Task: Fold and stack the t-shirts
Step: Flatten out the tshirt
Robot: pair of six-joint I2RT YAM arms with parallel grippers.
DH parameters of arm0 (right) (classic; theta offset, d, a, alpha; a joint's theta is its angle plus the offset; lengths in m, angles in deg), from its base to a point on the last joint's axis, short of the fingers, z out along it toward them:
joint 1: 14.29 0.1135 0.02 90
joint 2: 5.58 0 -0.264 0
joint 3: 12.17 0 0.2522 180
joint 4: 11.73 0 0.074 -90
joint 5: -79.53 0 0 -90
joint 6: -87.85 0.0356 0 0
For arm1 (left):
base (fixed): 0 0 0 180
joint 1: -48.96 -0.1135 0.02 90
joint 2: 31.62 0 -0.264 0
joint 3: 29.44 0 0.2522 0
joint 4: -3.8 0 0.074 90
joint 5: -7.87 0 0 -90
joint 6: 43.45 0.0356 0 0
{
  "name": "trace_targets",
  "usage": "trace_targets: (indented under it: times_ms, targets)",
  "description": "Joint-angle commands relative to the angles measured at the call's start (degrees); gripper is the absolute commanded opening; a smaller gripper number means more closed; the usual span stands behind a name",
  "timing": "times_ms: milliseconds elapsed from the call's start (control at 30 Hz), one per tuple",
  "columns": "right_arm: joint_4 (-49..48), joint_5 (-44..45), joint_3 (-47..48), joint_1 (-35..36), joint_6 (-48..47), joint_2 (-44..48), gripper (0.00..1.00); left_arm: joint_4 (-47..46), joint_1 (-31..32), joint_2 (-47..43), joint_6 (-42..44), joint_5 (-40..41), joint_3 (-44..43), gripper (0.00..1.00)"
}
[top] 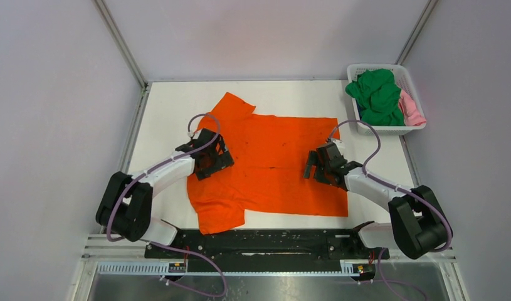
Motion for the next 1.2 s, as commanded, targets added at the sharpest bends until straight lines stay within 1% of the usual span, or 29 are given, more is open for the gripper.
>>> trace_targets:
  times_ms: [0, 67, 233, 433, 533, 633, 733, 833, 900, 933, 967, 1067, 1167]
  targets:
    - [-0.5, -0.7, 0.5, -0.3, 2.3, -3.6, 1.0, -4.2, -0.2, 4.5, -2.0, 1.7, -4.3, 0.99]
    - [-0.7, -0.6, 1.5, -0.3, 2.3, -5.1, 1.0, -3.9, -0.8, 8.1, -2.4, 2.2, -5.6, 0.99]
    - [-0.4, 0.0, 6.2, -0.3, 0.8, -11.5, 0.99, -5.1, -4.3, 17.9, -2.1, -1.6, -9.3, 0.99]
    - [1.8, 2.0, 14.9, -0.9, -1.0, -19.8, 0.99, -5.1, -8.9, 28.1, -0.8, -5.0, -17.4, 0.99]
    - [1.9, 1.7, 20.1, -2.6, -1.8, -23.4, 0.99, -4.1, -10.7, 31.9, -0.1, -6.8, -23.3, 0.99]
    - [3.0, 2.1, 23.6, -3.7, -1.8, -24.4, 0.99, -2.9, -11.3, 32.1, 1.3, -8.5, -27.3, 0.99]
    - [3.0, 3.1, 22.6, -3.7, -2.1, -19.8, 1.0, -2.8, -11.0, 27.1, 3.0, -9.3, -26.6, 0.99]
    - [2.9, 4.6, 17.5, -3.8, -0.9, -11.2, 1.0, -2.3, -10.0, 18.2, 3.6, -7.9, -21.5, 0.99]
    - [2.9, 5.4, 12.3, -3.7, 1.0, -3.3, 0.99, -1.5, -8.8, 11.2, 3.2, -5.3, -15.7, 0.99]
    - [3.0, 5.9, 9.6, -3.7, 2.0, 2.0, 1.0, -1.0, -8.1, 7.3, 2.8, -4.2, -12.6, 0.99]
    - [3.0, 6.4, 6.3, -3.7, 3.2, 6.0, 0.99, -0.4, -7.4, 2.5, 2.3, -3.3, -9.3, 0.99]
    - [1.2, 8.8, -3.5, -3.8, 7.9, 17.5, 1.0, 3.8, -5.6, -7.0, -0.2, -2.0, 0.4, 0.99]
    - [1.7, 11.4, -9.2, -3.9, 10.9, 28.4, 0.99, 9.4, -4.0, -16.5, -2.7, 0.1, 9.2, 0.99]
